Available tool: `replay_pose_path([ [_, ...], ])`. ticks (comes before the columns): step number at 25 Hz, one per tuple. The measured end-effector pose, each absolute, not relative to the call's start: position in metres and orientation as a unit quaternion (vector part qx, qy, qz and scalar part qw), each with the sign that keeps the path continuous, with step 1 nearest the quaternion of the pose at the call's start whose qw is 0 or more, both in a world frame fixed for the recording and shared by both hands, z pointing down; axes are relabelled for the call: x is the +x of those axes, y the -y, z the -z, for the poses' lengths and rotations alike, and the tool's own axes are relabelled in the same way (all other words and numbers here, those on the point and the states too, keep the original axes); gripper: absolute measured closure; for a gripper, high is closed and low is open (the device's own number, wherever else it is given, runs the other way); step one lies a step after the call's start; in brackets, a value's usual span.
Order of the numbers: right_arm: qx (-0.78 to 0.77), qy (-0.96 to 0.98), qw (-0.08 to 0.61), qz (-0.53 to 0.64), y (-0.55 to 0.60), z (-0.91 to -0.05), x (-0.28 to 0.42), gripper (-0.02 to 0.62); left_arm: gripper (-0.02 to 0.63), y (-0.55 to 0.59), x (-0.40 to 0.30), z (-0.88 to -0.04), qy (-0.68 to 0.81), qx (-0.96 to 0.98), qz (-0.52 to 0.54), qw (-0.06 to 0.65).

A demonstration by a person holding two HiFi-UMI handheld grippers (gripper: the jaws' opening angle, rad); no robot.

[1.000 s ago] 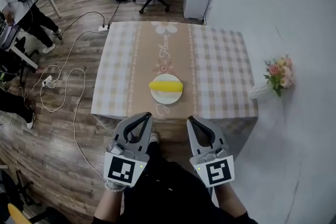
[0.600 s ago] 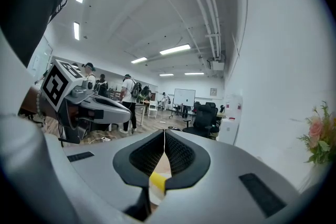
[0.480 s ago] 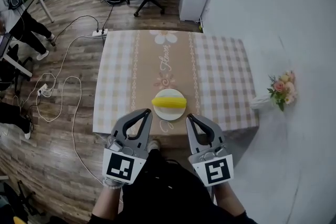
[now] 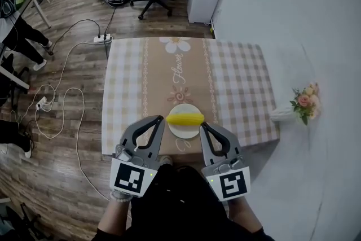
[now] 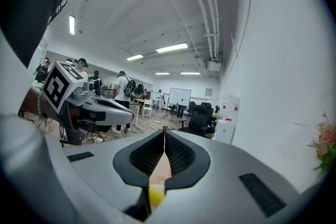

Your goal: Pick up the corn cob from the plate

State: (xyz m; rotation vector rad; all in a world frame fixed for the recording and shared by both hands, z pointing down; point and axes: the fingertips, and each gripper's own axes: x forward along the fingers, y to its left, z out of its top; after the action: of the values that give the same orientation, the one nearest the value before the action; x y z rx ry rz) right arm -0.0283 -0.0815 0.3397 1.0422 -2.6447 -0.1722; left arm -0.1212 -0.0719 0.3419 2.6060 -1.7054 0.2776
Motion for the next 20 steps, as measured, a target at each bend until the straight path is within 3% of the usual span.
replay_pose_path([
  [20,0.345,0.924,0.154,0.057,0.121,-0.339,-0.016,0.554,0.594,0.109,-0.113,-0.347,0.564,0.820,-0.090,0.023],
])
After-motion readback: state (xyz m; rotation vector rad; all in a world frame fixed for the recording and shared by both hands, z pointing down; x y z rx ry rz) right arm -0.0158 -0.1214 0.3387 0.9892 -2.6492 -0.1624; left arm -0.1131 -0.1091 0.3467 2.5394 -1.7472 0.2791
